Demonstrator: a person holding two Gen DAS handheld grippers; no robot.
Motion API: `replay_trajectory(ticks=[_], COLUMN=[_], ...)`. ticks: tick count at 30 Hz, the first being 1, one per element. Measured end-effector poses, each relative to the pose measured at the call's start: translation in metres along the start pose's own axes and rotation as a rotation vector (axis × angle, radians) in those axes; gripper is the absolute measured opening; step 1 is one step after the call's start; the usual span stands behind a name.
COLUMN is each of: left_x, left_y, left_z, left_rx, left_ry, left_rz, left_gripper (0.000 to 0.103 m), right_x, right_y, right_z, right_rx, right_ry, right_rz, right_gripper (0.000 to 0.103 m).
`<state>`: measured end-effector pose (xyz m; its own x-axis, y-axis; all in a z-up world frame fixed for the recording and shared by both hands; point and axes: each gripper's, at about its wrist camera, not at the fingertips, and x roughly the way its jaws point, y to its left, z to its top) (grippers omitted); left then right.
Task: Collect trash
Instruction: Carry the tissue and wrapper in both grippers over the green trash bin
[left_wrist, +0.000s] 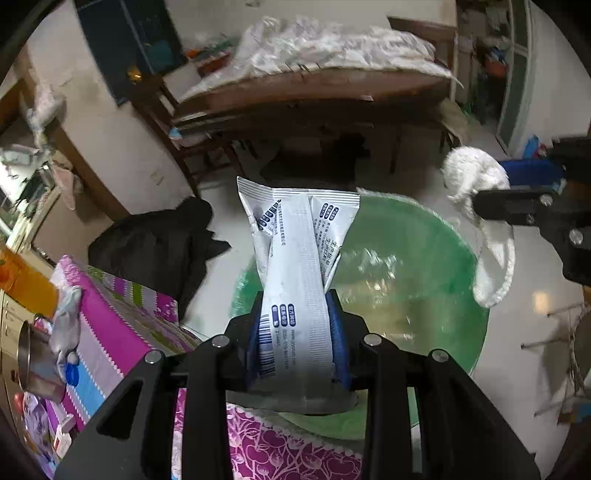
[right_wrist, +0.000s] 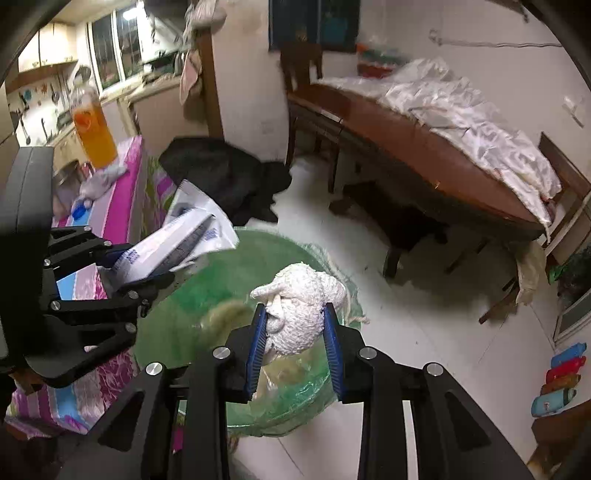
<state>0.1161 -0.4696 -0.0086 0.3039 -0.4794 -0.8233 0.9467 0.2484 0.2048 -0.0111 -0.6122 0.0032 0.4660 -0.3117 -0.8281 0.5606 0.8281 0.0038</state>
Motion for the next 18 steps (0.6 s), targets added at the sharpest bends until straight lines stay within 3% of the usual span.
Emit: replay_trajectory(ticks=[4, 9, 18], left_x=[0.015, 0.032, 0.04], left_y=[0.001, 0.006, 0.011], left_z=[0.0, -0.002, -0.003], left_rx=[0.013, 0.016, -0.008], left_ry=[0.051, 0.109, 0.131], left_rz=[-0.049, -0.101, -0.093], left_gripper=[0.03, 0.03, 0.03], right_x=[0.02, 0.037, 0.052], right_y=[0.008, 0.021, 0.035], right_z=[0.009, 0.015, 0.009], right_rx=[-0.015, -0.051, -0.1], right_ry=[0.08, 0.136, 0.177], right_rz=[0.042, 0.034, 0.014], right_gripper=[0.031, 0.031, 0.031])
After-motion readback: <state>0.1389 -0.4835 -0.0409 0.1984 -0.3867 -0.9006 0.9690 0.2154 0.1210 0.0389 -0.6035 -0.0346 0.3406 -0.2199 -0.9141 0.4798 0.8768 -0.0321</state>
